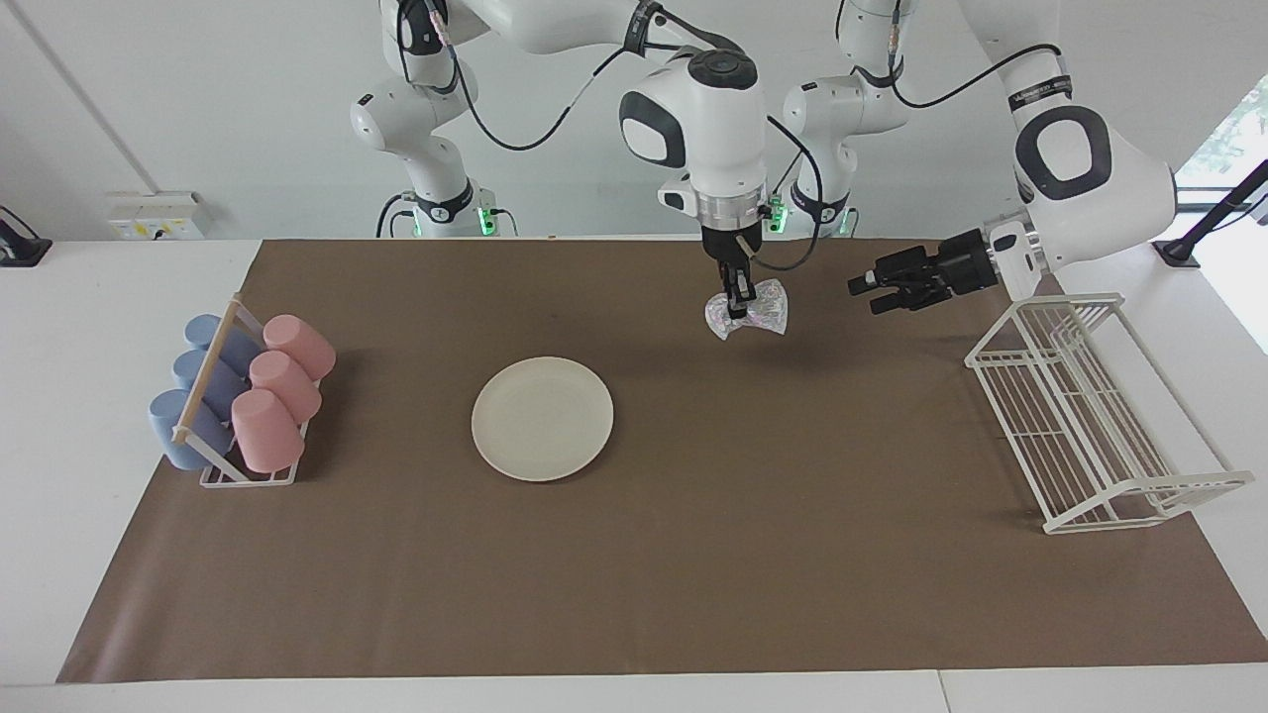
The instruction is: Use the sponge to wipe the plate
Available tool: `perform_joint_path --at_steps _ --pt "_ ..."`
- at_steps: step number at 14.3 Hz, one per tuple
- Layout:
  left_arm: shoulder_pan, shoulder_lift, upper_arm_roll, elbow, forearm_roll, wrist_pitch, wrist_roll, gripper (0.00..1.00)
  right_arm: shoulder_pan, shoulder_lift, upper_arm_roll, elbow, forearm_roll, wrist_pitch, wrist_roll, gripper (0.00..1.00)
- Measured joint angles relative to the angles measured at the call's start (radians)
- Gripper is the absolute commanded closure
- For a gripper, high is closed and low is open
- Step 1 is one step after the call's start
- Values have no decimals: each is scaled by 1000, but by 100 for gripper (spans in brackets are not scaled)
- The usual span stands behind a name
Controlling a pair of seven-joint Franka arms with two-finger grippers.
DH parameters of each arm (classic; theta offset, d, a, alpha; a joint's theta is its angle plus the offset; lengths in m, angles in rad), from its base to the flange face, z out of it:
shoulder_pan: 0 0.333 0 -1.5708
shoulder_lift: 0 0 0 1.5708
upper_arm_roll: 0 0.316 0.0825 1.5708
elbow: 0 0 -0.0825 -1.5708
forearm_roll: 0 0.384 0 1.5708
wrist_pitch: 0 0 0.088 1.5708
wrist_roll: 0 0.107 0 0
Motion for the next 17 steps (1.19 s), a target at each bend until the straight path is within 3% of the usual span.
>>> perform_joint_path --at_steps 3,6,10,11,13,15,17 --pt "0 1 -1 -113 -165 -12 148 0 0 1 -4 3 -1 0 3 100" --pt "-3 1 -8 -149 -286 -50 181 0 -1 2 -9 4 -1 0 3 100" --pt "-82 6 -15 -150 -328 -32 203 0 -1 2 -9 5 -1 0 3 100" --pt "-94 7 -15 -150 -330 -23 206 6 -1 2 -9 6 -1 0 3 100" --pt "-107 7 -15 -150 -330 -12 212 49 -1 2 -9 6 -1 0 3 100" --pt "-109 7 -14 -150 -330 -8 216 99 -1 2 -9 7 -1 0 3 100" --pt "-112 7 -14 -150 -330 -5 220 100 -1 2 -9 8 -1 0 3 100"
